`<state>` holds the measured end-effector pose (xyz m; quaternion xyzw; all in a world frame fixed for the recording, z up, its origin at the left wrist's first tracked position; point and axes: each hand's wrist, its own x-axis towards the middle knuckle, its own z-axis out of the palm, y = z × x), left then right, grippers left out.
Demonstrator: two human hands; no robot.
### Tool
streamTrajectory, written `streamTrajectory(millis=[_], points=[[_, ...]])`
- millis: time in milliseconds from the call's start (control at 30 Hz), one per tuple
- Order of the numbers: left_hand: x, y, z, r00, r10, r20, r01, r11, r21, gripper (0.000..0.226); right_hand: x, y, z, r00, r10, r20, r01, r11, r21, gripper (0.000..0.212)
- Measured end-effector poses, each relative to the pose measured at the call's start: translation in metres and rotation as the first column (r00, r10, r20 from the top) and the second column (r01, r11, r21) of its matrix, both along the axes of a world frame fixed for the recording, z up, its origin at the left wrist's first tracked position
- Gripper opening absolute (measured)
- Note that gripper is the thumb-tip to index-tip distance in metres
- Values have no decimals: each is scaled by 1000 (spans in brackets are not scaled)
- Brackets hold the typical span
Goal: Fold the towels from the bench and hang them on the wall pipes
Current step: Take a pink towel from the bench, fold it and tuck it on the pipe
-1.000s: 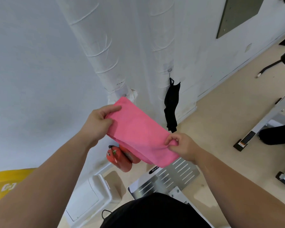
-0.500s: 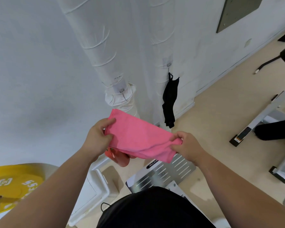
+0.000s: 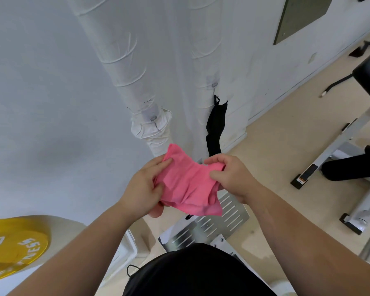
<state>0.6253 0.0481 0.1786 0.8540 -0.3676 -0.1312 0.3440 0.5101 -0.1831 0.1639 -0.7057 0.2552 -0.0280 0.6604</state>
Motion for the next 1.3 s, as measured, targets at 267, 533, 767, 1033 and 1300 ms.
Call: streamTrajectory(millis=[267, 533, 767, 1033, 1300], points=[[-40, -27, 12, 973, -138, -183, 100, 974, -204, 53, 15, 36, 14, 994, -85, 67, 76, 989, 128, 28], [-42, -43, 20, 995, 91, -46, -99, 965, -243, 60, 19, 42, 26, 978, -169, 122, 124, 941, 314, 23], [-19, -38, 52, 820, 19, -571, -209, 940, -269, 48, 1, 17, 30, 944, 213, 253, -140, 950, -279, 78], [-2, -26, 46, 554, -30, -832, -285, 932, -223, 53, 3, 14, 28, 953, 24, 303, -30, 999, 16, 55], [-17, -25, 25, 508, 41, -860, -478, 844, -243, 102, 5, 3, 7, 952, -219, 212, 199, 973, 112, 43]])
